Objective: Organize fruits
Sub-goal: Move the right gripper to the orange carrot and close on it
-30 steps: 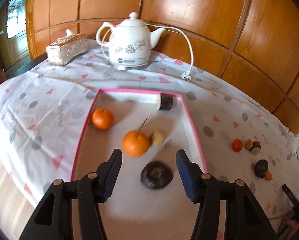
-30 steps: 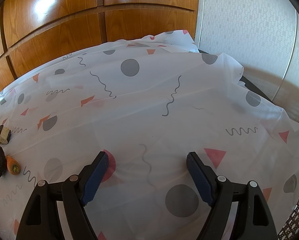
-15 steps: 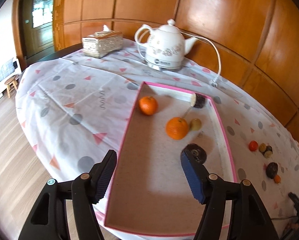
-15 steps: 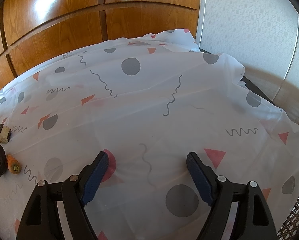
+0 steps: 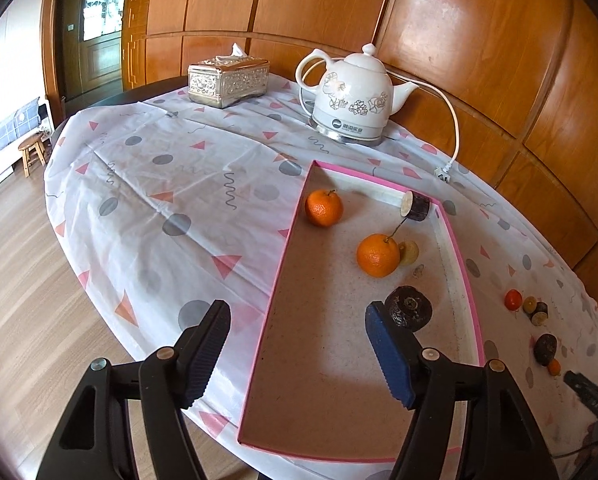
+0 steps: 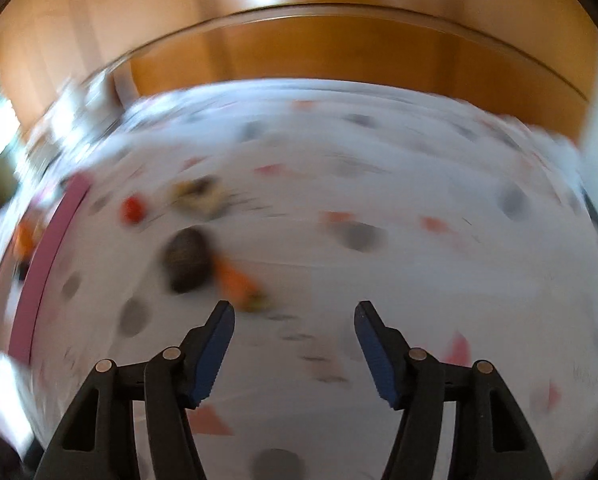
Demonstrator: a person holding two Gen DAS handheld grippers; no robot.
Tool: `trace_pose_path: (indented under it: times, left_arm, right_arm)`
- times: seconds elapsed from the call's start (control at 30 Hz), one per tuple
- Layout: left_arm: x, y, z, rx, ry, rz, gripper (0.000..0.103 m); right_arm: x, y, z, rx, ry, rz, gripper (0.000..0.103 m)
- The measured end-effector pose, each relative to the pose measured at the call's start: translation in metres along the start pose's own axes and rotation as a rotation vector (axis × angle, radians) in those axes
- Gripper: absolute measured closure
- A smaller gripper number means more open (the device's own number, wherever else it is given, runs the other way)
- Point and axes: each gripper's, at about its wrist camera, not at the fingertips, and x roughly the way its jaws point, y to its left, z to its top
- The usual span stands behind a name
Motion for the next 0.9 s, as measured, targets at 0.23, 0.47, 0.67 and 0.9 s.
trace_pose_path:
  times: [0.23, 0.47, 0.67, 0.9]
  left_arm:
    - [-0.003, 0.006, -0.001, -0.02, -0.008, 0.003, 0.032]
    - [-0.004, 0.012, -0.004, -0.039, -0.004, 0.014, 0.032]
    - [-0.005, 0.016, -0.006, -0.055, 0.0, 0.033, 0.03]
    - [-0.006, 0.016, -0.007, -0.048, -0.001, 0.034, 0.03]
  right_arm:
    - [0.025, 0.042, 0.017, -0.317, 0.115, -0.017, 0.046]
    - [0.046, 0.046, 0.024, -0.404, 0.182, -0.029, 0.051]
    - [0.047, 0.048, 0.027, -0.428, 0.198, 0.002, 0.063]
    - [0.045, 0.054, 0.024, -0.41, 0.203, -0.014, 0.077]
